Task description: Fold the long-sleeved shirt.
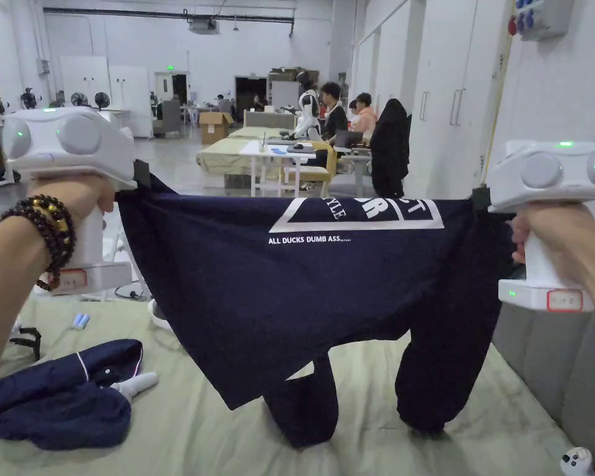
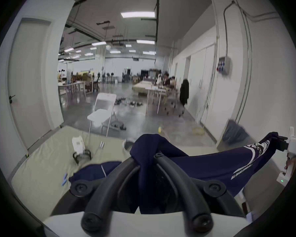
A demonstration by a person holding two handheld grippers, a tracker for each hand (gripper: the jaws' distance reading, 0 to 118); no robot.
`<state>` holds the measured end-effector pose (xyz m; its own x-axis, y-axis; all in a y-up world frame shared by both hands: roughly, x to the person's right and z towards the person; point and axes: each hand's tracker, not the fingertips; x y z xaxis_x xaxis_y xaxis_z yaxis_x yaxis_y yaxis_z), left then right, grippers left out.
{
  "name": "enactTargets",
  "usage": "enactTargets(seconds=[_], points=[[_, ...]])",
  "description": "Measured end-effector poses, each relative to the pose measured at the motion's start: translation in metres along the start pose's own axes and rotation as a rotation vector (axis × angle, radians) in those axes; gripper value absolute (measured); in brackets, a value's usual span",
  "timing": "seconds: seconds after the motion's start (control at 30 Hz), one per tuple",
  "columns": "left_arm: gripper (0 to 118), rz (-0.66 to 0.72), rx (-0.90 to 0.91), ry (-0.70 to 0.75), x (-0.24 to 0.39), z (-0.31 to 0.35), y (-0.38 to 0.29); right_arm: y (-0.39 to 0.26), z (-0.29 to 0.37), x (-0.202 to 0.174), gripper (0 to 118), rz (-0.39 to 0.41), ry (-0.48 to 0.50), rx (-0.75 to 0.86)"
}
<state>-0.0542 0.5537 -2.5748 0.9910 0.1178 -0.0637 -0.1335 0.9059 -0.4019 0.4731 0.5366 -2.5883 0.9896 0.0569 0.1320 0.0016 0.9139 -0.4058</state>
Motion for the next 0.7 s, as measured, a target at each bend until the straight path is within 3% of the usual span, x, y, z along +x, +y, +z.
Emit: enactTargets(seconds=[0.17,0.33,0.4,0.47,0.57,0.7], points=[[9,0.02,-0.138,0.057,-0.01,-0.038,-0.099,-0.097,-0.035,-0.011,9,0.01,-0.003,-0.154],[9,-0.001,-0.16,0.033,-0.017,-0.023,-0.139,-0.129,-0.023,-0.004,9,-0.005,0.037,-0.145],[9,-0.03,-0.123,0.015,-0.019,0.002,-0.155,-0.143,0.0,0.004,9,-0.001,0.04,-0.124],[9,-0.027,-0.116,0.012,-0.02,0.027,-0.178,-0.171,0.039,0.014,9,-0.064,0.078,-0.073],[9,-0.014,-0.144,0.036,-0.027,0.06,-0.232,-0.23,0.084,0.027,9,-0.079,0.105,-0.091],[9,-0.03,-0.301,0.023,-0.041,0.093,-0.325,-0.332,0.119,0.045,9,-0.069,0.096,-0.226]])
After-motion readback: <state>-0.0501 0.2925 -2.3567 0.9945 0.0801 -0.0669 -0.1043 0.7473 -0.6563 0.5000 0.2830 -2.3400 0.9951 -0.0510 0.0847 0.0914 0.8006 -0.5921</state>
